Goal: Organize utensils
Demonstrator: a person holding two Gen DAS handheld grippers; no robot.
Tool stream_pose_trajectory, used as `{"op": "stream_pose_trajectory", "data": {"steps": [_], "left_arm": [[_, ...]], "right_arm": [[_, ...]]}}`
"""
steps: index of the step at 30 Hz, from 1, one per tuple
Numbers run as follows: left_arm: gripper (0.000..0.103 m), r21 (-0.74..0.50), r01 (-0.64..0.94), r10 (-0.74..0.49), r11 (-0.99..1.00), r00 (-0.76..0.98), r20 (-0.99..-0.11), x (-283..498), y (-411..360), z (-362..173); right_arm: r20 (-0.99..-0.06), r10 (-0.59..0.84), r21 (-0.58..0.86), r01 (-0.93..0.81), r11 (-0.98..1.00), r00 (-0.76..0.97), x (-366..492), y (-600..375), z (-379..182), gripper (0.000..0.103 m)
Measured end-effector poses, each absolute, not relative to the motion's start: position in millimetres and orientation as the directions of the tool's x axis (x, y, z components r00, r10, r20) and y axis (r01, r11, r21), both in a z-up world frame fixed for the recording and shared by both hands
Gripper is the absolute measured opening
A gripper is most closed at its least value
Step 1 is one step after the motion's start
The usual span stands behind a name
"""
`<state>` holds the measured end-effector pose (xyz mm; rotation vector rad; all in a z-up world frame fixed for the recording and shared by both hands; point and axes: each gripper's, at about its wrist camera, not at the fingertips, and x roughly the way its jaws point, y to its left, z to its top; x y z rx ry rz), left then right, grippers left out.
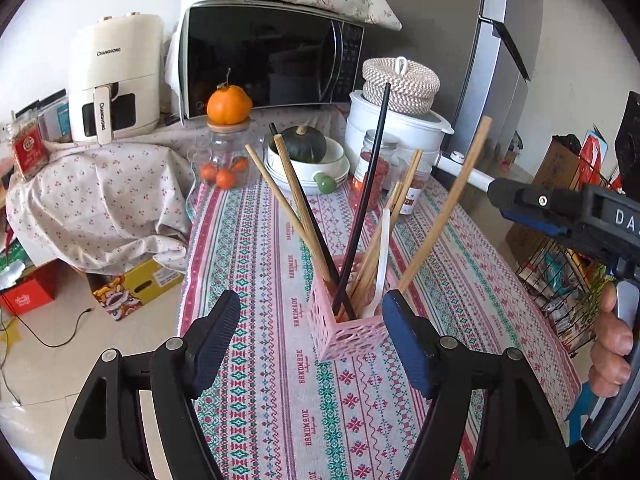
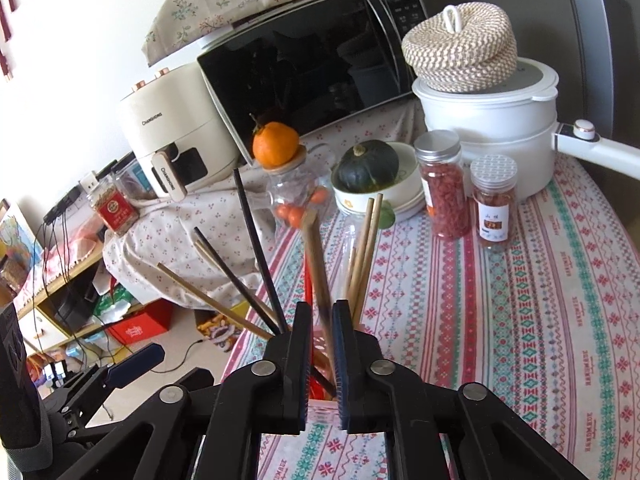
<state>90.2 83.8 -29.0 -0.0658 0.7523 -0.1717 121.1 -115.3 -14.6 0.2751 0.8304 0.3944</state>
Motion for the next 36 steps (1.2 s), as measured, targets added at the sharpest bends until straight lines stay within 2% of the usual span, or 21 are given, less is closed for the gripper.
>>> {"op": "stream_pose_trajectory", "data": {"steps": [1,3,5,9,13,19,23,24,25,32,36], "left_arm": [[0.077,-0.119,0.135,-0.180,0.984,0.712,-0.678,90,82,-30],[0.081,-0.118,0.139,-0.181,0.983,0.702,-0.689,89,79,-32],[0.086,-0.115,0.137,-0.178,0.984,0.684,-0.707,88,75,-35],[0.098,-0.092,0.134,-0.158,0.987,0.661,-0.733,85,65,-39],[0.102,-0.052,0.127,-0.123,0.990,0.652,-0.748,79,53,-39],[0.103,-0.049,0.129,-0.122,0.990,0.648,-0.752,65,37,-34],[0.103,-0.055,0.129,-0.128,0.990,0.675,-0.726,52,27,-23],[0.103,-0.054,0.123,-0.123,0.991,0.685,-0.718,49,25,-19],[0.103,-0.054,0.116,-0.120,0.992,0.693,-0.711,46,23,-17],[0.103,-0.022,0.111,-0.096,0.994,0.723,-0.684,31,12,-3],[0.103,-0.033,0.113,-0.106,0.993,0.735,-0.669,26,9,4]], "right_arm": [[-0.659,0.439,0.390,-0.222,0.894,0.611,122,-118,-16,0.035],[-0.651,0.434,0.403,-0.201,0.893,0.623,122,-125,-16,0.045],[-0.646,0.427,0.409,-0.186,0.893,0.633,122,-134,-14,0.048],[-0.652,0.391,0.389,-0.156,0.908,0.649,119,-147,-13,0.064],[-0.677,0.347,0.342,-0.140,0.929,0.649,112,-157,-15,0.080],[-0.708,0.262,0.216,-0.152,0.965,0.656,93,-166,-15,0.092],[-0.722,0.195,0.123,-0.155,0.980,0.664,80,-172,-14,0.095],[-0.727,0.175,0.104,-0.146,0.984,0.664,77,-174,-14,0.101],[-0.728,0.159,0.091,-0.136,0.987,0.667,74,-177,-13,0.103],[-0.708,0.053,0.025,-0.050,0.998,0.704,52,-192,2,0.103],[-0.709,0.052,0.023,-0.050,0.998,0.703,42,-194,8,0.103]]}}
